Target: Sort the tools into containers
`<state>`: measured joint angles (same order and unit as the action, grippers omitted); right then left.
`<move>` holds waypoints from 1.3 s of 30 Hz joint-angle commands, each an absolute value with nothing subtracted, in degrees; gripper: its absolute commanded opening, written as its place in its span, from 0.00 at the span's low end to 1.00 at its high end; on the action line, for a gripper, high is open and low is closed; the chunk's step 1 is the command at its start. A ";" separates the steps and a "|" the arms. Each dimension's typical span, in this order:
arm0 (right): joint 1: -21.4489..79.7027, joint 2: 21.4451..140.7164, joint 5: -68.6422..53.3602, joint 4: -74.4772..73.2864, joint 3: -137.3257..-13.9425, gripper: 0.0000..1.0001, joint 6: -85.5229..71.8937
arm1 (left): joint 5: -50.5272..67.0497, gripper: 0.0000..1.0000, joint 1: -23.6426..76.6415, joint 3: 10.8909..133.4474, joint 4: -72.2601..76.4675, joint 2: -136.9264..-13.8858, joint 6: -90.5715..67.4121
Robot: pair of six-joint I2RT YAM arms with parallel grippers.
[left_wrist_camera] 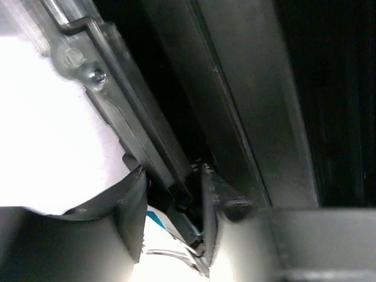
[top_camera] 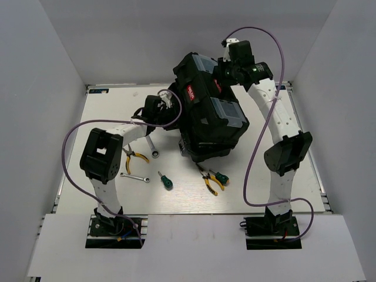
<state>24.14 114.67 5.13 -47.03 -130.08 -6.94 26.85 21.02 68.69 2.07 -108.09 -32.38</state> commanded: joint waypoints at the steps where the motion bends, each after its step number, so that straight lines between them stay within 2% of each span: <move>1: 20.67 106.17 7.29 -37.71 -133.07 0.00 -7.03 | 19.87 0.37 21.97 72.41 -6.14 -108.98 -28.56; 3: 18.91 104.42 8.95 -36.83 -129.65 0.00 -5.02 | 17.85 0.25 21.97 74.44 -9.31 -109.77 -27.08; 10: 12.67 98.18 16.95 -28.31 -113.93 0.00 4.39 | 13.62 0.25 20.84 82.42 -16.25 -112.49 -24.53; 15: 7.92 94.84 17.93 -25.41 -102.26 0.00 6.77 | 11.16 0.25 20.21 87.89 -21.26 -114.79 -22.76; 22: 2.20 95.18 17.93 -24.61 -96.95 0.00 8.52 | 10.63 0.25 18.02 89.21 -21.80 -116.46 -22.76; 30: -1.12 98.17 21.35 -26.45 -96.41 0.00 12.30 | 11.25 0.25 15.03 87.37 -20.66 -116.46 -22.24; 31: -1.32 98.52 21.36 -27.15 -97.29 0.03 12.30 | 11.86 0.25 15.03 87.36 -20.65 -116.46 -22.24; 32: -1.58 98.35 20.40 -28.29 -97.47 0.28 12.30 | 12.65 0.25 15.03 87.36 -20.65 -116.46 -22.24; 34: -1.84 97.83 18.82 -29.27 -97.38 0.43 12.57 | 13.96 0.25 15.03 87.36 -20.13 -117.15 -22.24; 39: -2.29 91.60 17.14 -30.32 -98.08 0.64 13.01 | 16.25 0.26 15.03 88.95 -20.74 -118.65 -21.62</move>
